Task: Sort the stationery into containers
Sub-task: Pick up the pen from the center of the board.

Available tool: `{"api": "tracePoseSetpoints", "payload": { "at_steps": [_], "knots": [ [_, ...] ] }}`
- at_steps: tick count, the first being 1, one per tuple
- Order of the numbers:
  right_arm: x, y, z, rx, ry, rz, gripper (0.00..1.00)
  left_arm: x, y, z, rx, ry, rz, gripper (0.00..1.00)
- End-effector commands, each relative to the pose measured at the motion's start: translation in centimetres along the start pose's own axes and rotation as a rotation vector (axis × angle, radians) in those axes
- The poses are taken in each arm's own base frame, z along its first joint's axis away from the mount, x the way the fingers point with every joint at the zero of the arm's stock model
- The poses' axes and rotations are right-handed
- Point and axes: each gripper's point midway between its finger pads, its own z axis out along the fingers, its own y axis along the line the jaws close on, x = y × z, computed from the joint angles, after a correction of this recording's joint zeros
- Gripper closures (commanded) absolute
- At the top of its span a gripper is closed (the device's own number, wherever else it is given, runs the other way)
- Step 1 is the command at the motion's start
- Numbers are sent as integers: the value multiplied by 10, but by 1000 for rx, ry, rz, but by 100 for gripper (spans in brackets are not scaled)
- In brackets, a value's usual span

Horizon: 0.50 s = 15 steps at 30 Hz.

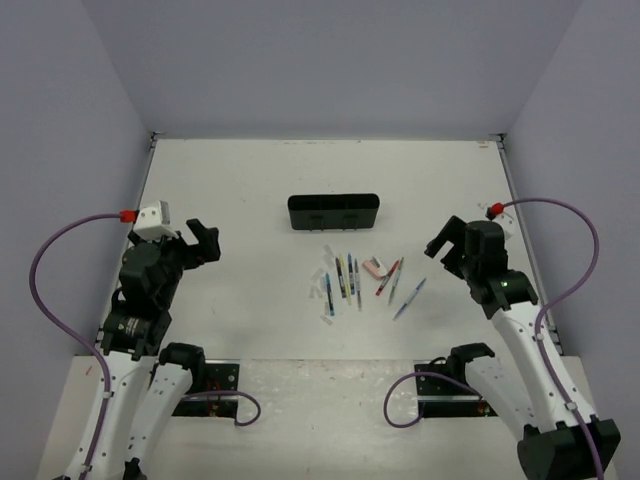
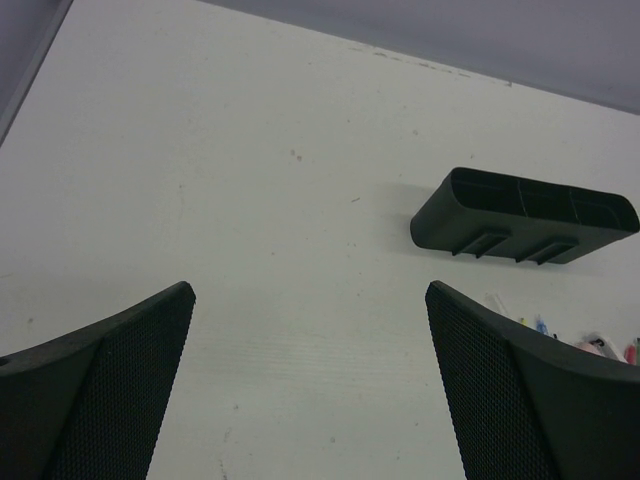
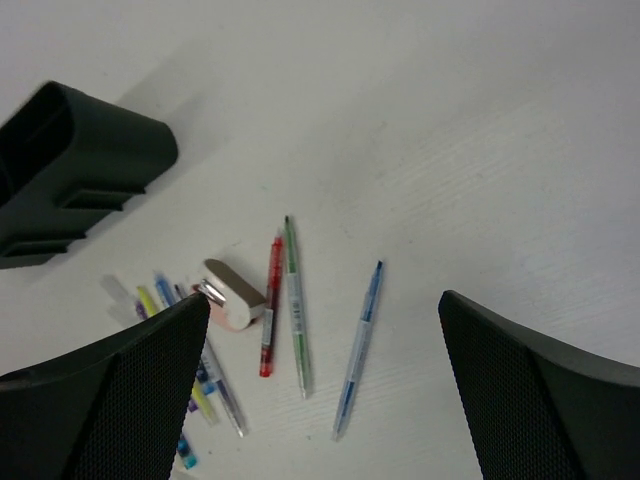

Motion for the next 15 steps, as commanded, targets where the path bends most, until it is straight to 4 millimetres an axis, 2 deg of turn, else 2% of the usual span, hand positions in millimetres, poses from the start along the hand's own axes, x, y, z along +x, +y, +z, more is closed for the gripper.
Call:
{"api": "tracePoseSetpoints", "payload": {
  "at_steps": [1,3,6,10,12,14,15],
  "knots": [
    [22,-11,22,113,43,93,1,-4,-10,0,49,-22,1,0],
    [29,-13,27,140,60,96,1,-4,-11,-2,55,-31,2,0],
    [55,-14,40,177,153,75,1,-6,-12,-4,63,-40,1,0],
    [88,-13,47,229,228,40,4,-6,-13,-4,67,-41,1,0],
    [99,-14,49,249,250,40,12,-6,-14,-4,74,-39,3,0],
    [111,-15,52,256,274,36,27,-6,-17,-6,88,-40,5,0],
    [114,-15,53,258,281,37,29,-6,-18,-6,93,-41,6,0]
  ]
}}
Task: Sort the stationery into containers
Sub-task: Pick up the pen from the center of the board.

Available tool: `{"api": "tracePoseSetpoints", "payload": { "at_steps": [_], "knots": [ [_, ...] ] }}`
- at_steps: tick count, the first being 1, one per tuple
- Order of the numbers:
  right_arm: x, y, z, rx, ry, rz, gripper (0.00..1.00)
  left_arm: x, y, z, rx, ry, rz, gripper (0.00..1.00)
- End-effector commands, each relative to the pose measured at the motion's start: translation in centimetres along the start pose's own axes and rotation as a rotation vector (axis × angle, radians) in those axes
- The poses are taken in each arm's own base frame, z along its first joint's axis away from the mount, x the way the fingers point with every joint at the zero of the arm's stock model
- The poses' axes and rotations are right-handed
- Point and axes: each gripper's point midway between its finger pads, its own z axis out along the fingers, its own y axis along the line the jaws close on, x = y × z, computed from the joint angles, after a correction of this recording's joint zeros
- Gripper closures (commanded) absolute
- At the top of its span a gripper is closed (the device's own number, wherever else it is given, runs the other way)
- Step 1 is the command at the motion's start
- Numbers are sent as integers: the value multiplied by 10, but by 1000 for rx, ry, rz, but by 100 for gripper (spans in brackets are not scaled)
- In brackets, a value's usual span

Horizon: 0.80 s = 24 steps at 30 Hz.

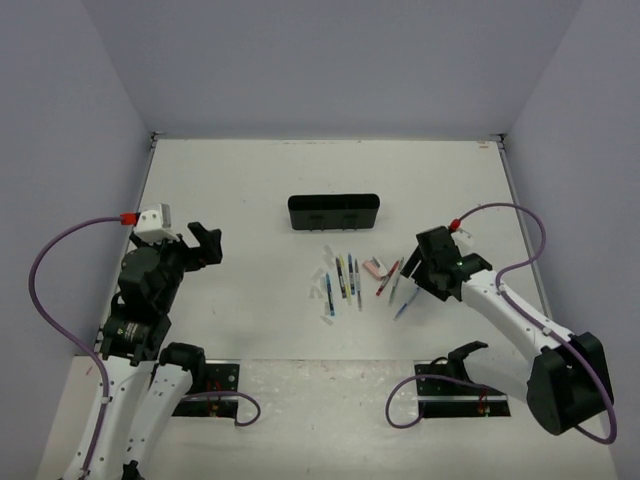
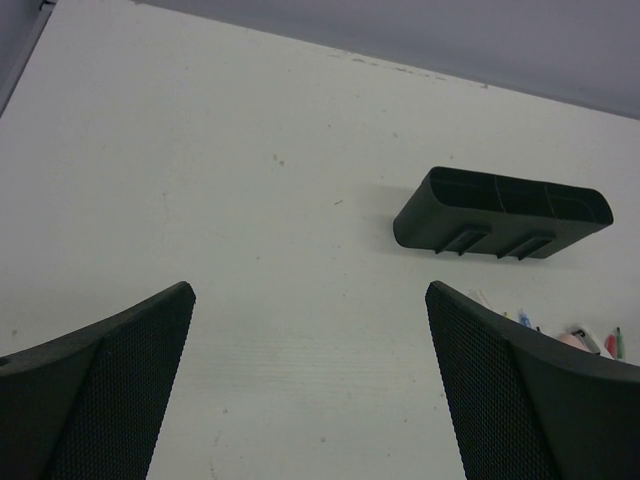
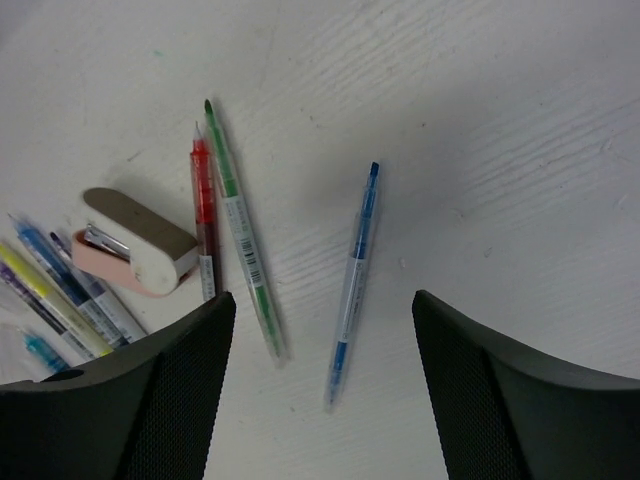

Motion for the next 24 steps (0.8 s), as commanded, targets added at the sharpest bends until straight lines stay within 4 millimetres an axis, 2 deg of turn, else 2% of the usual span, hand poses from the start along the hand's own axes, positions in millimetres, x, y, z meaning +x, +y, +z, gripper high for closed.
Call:
{"api": "tracePoseSetpoints", "payload": {
  "at_steps": [1,11,14,19,24],
  "knots": [
    [11,-2,12,47,1,63,29,-6,-11,-1,56,-30,5,0],
    [25,-19,23,189,25,6,39,-13,-11,-10,58,-72,3,0],
    [31,-20,27,219,49,-20,51,-13,-10,-10,53,-72,3,0],
    [41,-17,31,251,76,-40,55,-12,-10,-10,47,-67,2,0],
    [47,-10,33,223,95,-22,77,-13,-7,-11,34,-74,-1,0]
  ]
}}
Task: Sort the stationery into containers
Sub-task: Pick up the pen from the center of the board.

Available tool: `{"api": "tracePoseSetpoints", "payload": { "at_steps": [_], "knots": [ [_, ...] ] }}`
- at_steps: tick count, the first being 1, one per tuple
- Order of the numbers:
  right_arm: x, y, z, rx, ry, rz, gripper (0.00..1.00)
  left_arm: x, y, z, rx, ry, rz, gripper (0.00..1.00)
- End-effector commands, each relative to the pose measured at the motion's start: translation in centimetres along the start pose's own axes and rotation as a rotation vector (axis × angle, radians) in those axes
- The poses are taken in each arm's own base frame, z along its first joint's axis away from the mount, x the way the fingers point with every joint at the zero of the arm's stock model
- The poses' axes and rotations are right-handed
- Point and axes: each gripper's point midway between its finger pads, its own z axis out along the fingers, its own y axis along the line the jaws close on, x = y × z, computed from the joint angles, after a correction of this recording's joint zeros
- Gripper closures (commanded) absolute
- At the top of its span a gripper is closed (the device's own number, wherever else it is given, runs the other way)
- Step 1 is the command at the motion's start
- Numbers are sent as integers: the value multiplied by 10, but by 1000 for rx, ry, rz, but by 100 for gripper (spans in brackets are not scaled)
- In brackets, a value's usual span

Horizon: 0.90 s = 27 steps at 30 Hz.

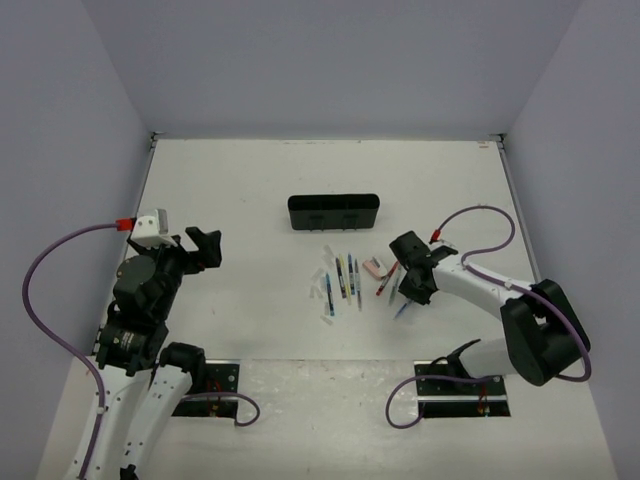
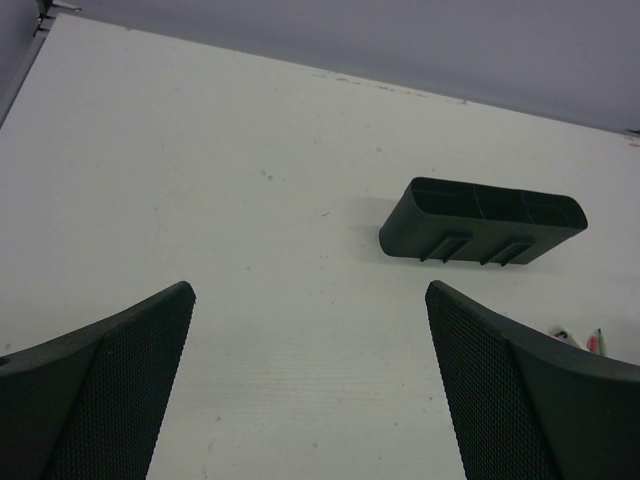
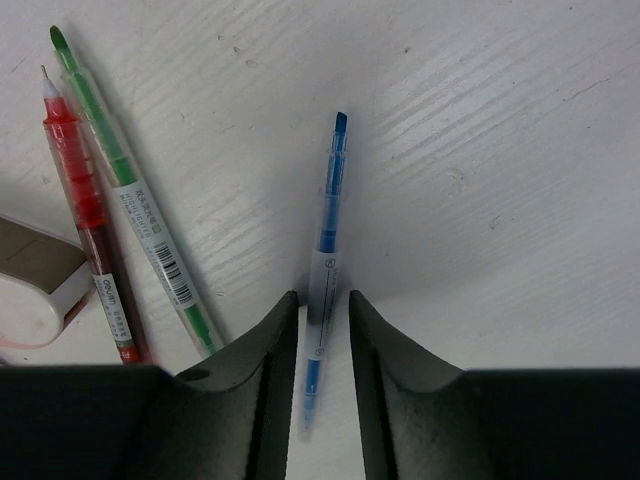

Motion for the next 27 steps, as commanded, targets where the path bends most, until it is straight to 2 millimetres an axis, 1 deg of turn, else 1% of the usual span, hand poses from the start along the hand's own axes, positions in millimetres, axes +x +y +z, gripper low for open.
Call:
{"api": "tracePoseSetpoints", "payload": {
  "at_steps": [1,4,5,6,9,11,13,16,17,18,19,21,23,25,27],
  "knots": [
    [-1,5,-1,-6,-7,44,81,-6,1,0,-9,-30,0,0],
    [1,5,-1,-13,-3,52,89,-6,2,0,-19,-30,-3,0],
    [1,4,-2,-13,-3,57,96,-5,3,0,-21,-28,-2,0],
    [1,3,-3,-15,-7,59,100,-4,3,1,-23,-27,-3,0],
    [-9,-5,-18,-16,-47,76,100,-3,6,1,-46,-22,-7,0],
    [-27,-2,-41,-85,-117,100,100,1,8,3,-63,-8,-22,0],
    [-41,-1,-66,-155,-170,97,100,2,9,4,-78,-1,-31,0],
    [-56,12,-108,-358,-240,45,100,1,6,3,-73,2,-62,0],
    [-62,17,-124,-437,-281,14,100,1,4,4,-68,5,-70,0],
    [-66,24,-148,-558,-326,-33,100,1,0,4,-54,15,-81,0],
    [-67,27,-161,-623,-349,-71,100,4,-6,7,-27,40,-84,0],
    [-66,30,-182,-722,-386,-144,100,11,-20,14,37,98,-88,0],
    [-63,30,-198,-769,-396,-223,100,33,-27,28,36,229,-122,0],
    [-66,30,-216,-799,-412,-269,100,55,-37,44,38,337,-178,0],
    [-66,29,-225,-814,-417,-312,100,84,-46,67,5,430,-185,0]
  ]
}}
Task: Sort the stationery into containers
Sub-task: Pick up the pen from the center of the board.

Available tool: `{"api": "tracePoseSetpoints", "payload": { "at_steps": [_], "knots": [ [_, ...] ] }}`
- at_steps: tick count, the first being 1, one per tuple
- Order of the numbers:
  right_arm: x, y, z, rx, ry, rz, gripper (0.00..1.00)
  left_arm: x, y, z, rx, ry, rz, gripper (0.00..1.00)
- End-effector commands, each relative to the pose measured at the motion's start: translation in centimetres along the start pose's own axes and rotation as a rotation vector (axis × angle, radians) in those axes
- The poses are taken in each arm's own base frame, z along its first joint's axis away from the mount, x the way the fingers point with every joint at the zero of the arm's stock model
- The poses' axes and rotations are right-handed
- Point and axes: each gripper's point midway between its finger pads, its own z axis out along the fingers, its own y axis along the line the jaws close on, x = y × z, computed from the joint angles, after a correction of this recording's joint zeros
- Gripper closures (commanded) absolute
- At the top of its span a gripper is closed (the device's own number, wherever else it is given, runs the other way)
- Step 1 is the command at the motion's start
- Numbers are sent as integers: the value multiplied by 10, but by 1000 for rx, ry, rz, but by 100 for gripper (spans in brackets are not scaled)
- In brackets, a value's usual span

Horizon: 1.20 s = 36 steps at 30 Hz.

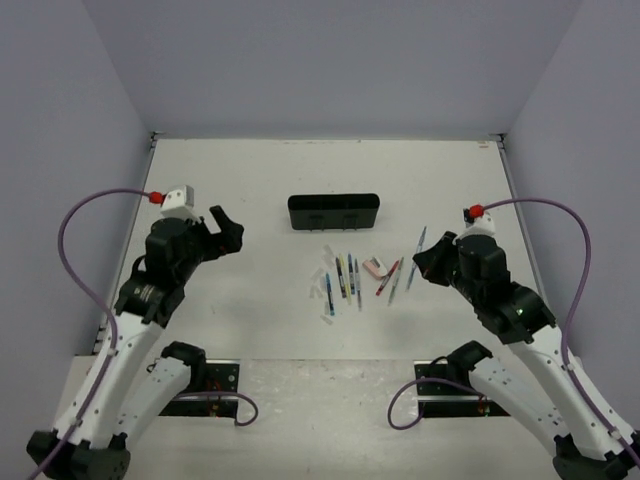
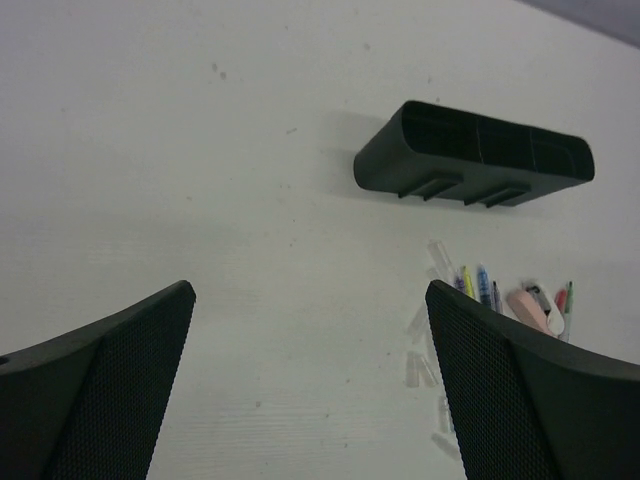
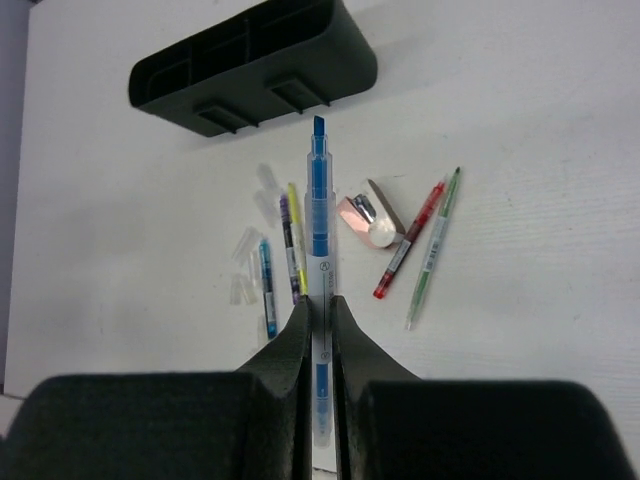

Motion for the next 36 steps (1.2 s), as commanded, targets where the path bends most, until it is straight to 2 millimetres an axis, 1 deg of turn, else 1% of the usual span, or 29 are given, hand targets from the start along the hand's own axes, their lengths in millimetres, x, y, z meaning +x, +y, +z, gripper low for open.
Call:
{"api": "tracePoseSetpoints", "payload": {
  "at_steps": [1,2,5,6,8,10,12,14,17,21,24,26,29,30,31,32,33,34,35,36],
  "knots": [
    [-12,32,-23,-167,24,-197,100,46,-34,44,-24,182,-34,0],
    [-12,35,-26,-191,25,-213,100,45,-48,47,-40,167,-37,0],
    [-17,40,-31,-220,11,-250,100,68,-87,65,-83,189,19,0],
    [-18,41,-33,-221,11,-256,100,82,-92,73,-102,221,46,0],
    [-19,41,-36,-220,12,-269,100,84,-112,86,-101,226,44,0],
    [-21,38,-40,-207,11,-286,100,110,-123,103,-119,290,99,0],
    [-20,35,-42,-203,9,-289,100,118,-130,107,-148,314,125,0],
    [-19,33,-45,-209,2,-283,100,133,-130,108,-187,321,165,0],
    [-11,29,-43,-211,6,-276,100,145,-126,100,-210,322,178,2],
    [-4,25,-38,-207,31,-293,100,150,-127,94,-206,321,175,10],
    [0,23,-36,-205,37,-295,100,155,-127,88,-201,348,179,12],
    [6,28,-36,-247,50,-291,100,162,-125,82,-198,355,177,15],
    [11,28,-34,-261,54,-284,100,168,-125,74,-189,355,178,23],
    [12,28,-32,-265,56,-283,100,175,-122,71,-193,362,172,26],
    [13,28,-31,-266,59,-284,100,178,-123,71,-187,366,174,29],
    [16,27,-28,-262,69,-286,100,187,-120,71,-190,379,182,37],
    [17,26,-26,-256,74,-286,100,193,-118,72,-197,390,189,39],
    [17,26,-25,-252,74,-285,100,198,-116,72,-202,399,198,46],
    [17,25,-24,-249,74,-285,100,205,-114,73,-213,412,213,56],
    [17,25,-24,-248,73,-285,100,208,-112,74,-216,421,219,59]
  ]
}}
